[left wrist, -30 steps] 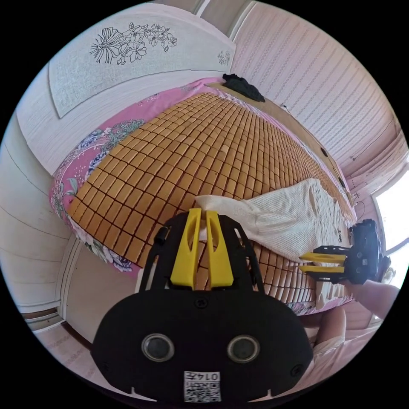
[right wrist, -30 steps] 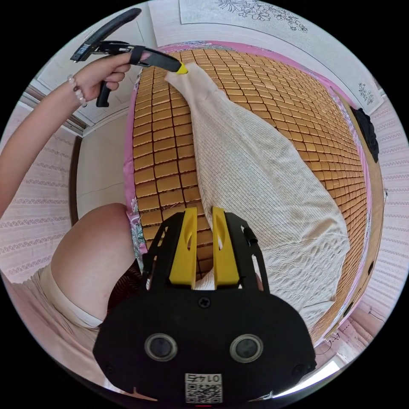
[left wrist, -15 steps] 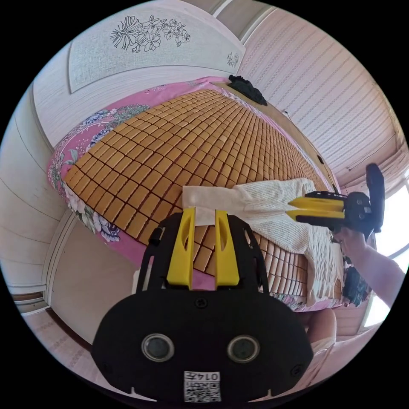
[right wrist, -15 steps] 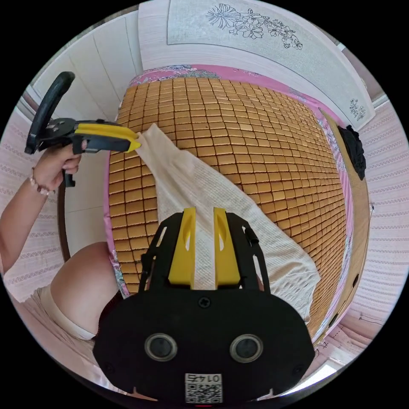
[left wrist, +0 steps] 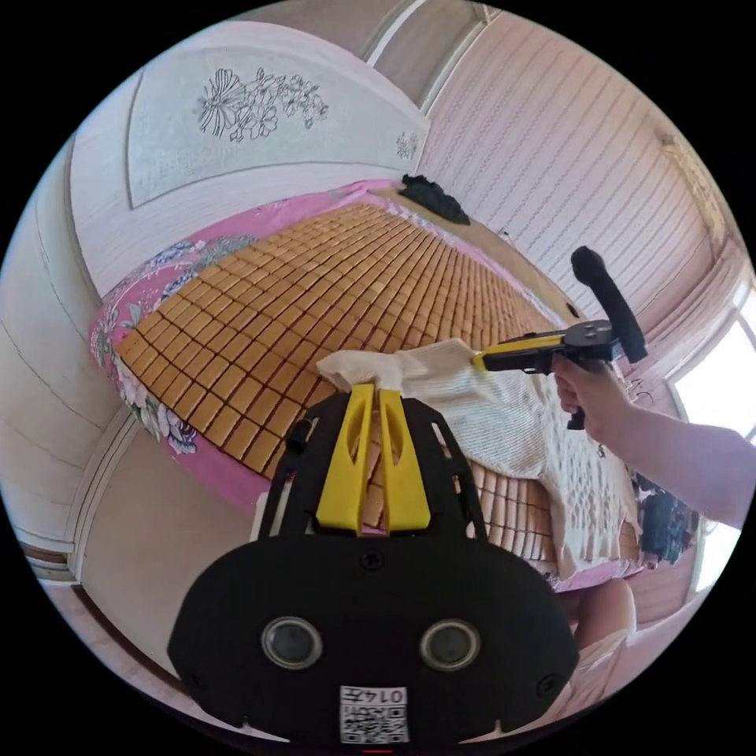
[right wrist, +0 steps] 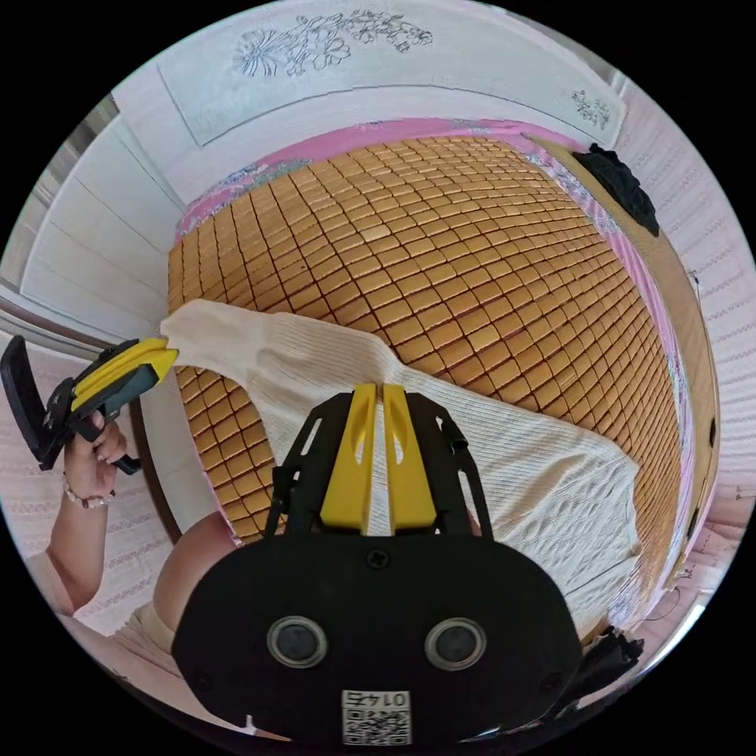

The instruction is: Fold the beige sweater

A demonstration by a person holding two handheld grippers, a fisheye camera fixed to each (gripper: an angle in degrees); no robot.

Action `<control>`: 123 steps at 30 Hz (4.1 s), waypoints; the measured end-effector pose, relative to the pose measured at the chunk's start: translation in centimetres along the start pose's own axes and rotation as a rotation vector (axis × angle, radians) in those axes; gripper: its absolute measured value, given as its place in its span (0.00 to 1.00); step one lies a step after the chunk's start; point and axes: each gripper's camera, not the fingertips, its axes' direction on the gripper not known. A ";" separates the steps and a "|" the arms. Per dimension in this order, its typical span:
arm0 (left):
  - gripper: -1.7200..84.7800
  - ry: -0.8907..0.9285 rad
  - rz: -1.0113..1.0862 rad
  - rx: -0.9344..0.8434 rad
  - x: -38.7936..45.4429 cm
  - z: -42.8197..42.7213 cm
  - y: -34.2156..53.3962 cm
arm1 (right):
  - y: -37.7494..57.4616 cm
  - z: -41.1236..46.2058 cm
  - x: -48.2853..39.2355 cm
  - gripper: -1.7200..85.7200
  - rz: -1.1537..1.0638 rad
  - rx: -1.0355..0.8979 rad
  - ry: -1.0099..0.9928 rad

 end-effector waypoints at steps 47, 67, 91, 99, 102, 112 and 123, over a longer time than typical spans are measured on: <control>0.01 0.248 0.851 -0.195 58.7 15.1 14.3 | 54.9 -51.1 32.9 0.03 0.890 0.280 -0.078; 0.05 0.364 0.791 -0.407 62.2 23.0 15.5 | 53.9 -53.2 27.9 0.02 0.768 -0.034 0.086; 0.08 0.423 1.110 -0.244 80.8 13.8 26.2 | 86.7 -63.9 20.2 0.13 1.391 0.468 0.468; 0.10 0.551 1.386 -0.290 100.3 14.8 33.4 | 95.8 -64.5 21.4 0.17 1.666 0.530 0.467; 0.11 0.574 1.459 -0.302 107.6 16.0 36.4 | 97.0 -63.8 22.0 0.17 1.714 0.481 0.441; 0.12 0.350 1.623 -0.414 121.1 24.8 47.5 | 97.2 -62.9 21.4 0.08 1.711 0.336 0.503; 0.02 0.429 1.518 -0.386 117.3 25.0 44.7 | 96.2 -64.3 17.6 0.01 1.516 0.595 0.476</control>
